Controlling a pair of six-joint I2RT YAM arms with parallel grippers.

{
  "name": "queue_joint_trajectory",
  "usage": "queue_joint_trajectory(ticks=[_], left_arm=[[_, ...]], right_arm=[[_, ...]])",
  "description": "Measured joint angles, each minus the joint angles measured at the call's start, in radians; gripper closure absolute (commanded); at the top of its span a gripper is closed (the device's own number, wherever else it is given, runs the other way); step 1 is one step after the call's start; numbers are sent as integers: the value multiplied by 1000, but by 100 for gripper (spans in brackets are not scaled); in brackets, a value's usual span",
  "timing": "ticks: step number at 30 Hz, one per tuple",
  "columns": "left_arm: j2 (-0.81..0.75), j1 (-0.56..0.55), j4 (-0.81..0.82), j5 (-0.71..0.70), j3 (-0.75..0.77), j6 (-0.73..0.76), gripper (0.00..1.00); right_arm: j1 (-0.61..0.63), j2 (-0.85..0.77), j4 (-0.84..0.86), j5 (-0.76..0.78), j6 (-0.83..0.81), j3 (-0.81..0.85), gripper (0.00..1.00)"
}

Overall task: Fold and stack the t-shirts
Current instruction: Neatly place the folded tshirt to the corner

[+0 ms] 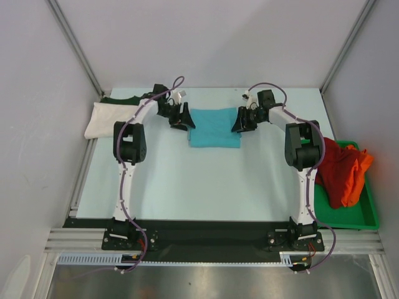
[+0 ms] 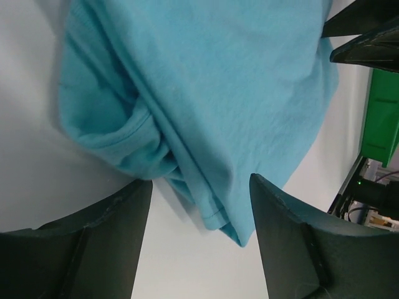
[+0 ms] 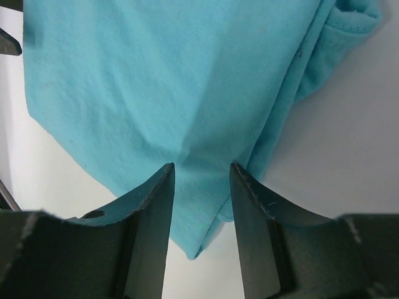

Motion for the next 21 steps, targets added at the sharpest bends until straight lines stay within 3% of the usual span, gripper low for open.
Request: queue_joint_trajectory(ticks=[8,11,13,17,20,21], left_arm=[[76,-32,31,84,82,-15,43],[87,-45,43,101,90,-18,52],[94,-56,45,103,91,-21,67],[100,-77,40,83,91,-13,77],[99,-80,26,59,94,12,98],[96,-80,18,48,95,21,100]], right_arm=[[1,0,2,8,-5,-3,54],[2,0,6,7,-6,-7,54],[1,0,10,5,-8,-10,53],[-2,-11,5,8,-25,-16,54],[-9,-36,-12,14,-49,-27,53],[-14,-53,-22,17,-55,-35,53]])
